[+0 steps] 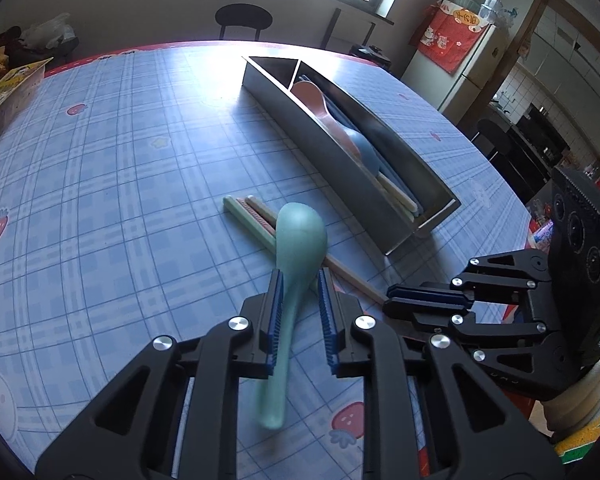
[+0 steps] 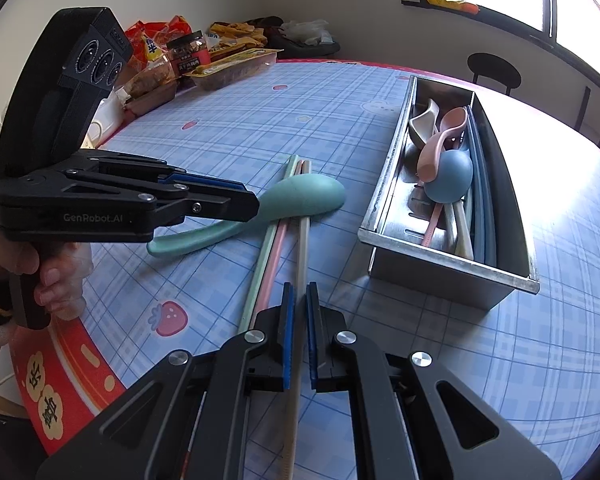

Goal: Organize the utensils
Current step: 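Lift the green spoon with the left tool while the right tool holds the beige chopstick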

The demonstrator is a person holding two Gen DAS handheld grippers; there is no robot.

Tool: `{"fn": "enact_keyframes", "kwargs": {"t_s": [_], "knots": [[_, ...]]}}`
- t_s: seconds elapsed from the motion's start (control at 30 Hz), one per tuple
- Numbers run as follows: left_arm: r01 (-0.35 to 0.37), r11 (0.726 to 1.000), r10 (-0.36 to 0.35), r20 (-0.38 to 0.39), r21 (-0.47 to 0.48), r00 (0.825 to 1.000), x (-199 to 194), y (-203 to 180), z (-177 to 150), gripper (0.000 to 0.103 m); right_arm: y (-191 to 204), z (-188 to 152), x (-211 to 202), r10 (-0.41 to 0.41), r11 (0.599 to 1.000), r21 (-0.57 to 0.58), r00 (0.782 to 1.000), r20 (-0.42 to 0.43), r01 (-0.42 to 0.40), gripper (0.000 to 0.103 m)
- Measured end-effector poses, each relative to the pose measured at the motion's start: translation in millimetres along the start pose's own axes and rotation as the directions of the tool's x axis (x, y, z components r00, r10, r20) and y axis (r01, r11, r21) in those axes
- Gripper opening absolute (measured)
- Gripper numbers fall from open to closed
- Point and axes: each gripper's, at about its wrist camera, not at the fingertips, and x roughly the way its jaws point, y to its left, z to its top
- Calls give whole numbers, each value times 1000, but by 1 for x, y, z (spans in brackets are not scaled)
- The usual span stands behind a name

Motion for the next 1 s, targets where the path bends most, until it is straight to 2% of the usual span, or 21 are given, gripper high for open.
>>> {"fn": "enact_keyframes", "kwargs": {"t_s": [0.1, 0.17, 0.33, 0.4, 0.5, 0.57, 0.73, 0.87, 1.0], "knots": [[-54, 998, 54, 0, 28, 999, 4, -5, 3, 23, 1, 0, 0, -2, 1000, -1, 1000, 0, 2, 6], [-71, 997, 71, 10, 25, 997, 5, -3, 8, 33, 1, -1, -1, -2, 1000, 0, 1000, 1, 2, 6], [-55, 996, 56, -22, 73, 998, 16, -7, 15, 35, 0, 0, -1, 1, 1000, 3, 1000, 1, -1, 6], [-30, 998, 32, -34, 60, 999, 20, -4, 17, 35, 0, 0, -1, 2, 1000, 5, 1000, 2, -2, 6], [6, 999, -5, -43, 40, 999, 23, 1, 17, 31, 0, 0, -1, 4, 1000, 10, 1000, 2, -4, 6], [-9, 999, 11, -39, 36, 999, 21, 3, 14, 25, -1, 0, -1, 9, 1000, 13, 1000, 2, -9, 6], [-19, 1000, 19, -12, -23, 1000, 8, 17, 7, 21, -1, 0, -1, 14, 1000, 18, 1000, 3, -14, 6], [-28, 1000, 28, 4, -5, 1000, -4, 15, -1, 15, -1, 0, -1, 14, 1000, 18, 1000, 2, -14, 6], [-24, 999, 24, -1, 39, 1000, -8, 3, -9, 14, 0, 0, -1, 11, 1000, 16, 1000, 2, -11, 6]]}}
